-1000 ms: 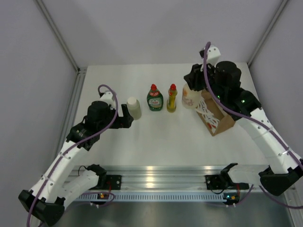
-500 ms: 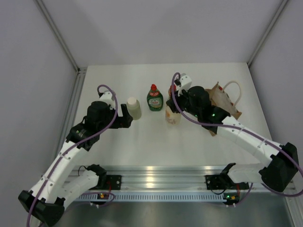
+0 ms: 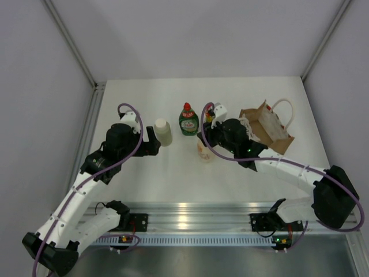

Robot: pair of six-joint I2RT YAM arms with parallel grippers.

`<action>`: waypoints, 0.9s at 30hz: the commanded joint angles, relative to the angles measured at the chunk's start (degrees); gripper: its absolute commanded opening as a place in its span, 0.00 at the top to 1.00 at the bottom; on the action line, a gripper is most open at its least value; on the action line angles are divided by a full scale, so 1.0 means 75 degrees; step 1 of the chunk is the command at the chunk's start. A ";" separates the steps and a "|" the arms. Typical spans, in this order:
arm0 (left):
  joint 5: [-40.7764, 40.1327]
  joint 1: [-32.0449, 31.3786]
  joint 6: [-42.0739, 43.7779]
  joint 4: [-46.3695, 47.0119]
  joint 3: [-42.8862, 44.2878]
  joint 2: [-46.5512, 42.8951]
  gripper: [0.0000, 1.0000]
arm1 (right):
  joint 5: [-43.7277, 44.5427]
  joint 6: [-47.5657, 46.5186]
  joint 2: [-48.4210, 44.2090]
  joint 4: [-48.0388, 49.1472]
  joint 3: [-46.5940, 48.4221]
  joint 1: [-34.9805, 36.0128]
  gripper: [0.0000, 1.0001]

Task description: Take the personal care products out of the canvas bag

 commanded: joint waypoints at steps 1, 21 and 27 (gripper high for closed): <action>-0.0071 -0.0032 0.0132 0.0330 -0.0032 -0.0099 0.02 | 0.0071 0.0071 -0.0070 0.2081 0.0112 0.0243 1.00; -0.0095 -0.0043 0.0144 0.0330 -0.0032 0.0018 0.02 | 0.0199 0.0141 0.0365 0.2504 -0.0240 0.0490 0.94; -0.0107 -0.0032 0.0132 0.0330 -0.0032 0.0030 0.02 | 0.0317 0.0212 0.0330 0.2352 -0.0299 0.0490 0.48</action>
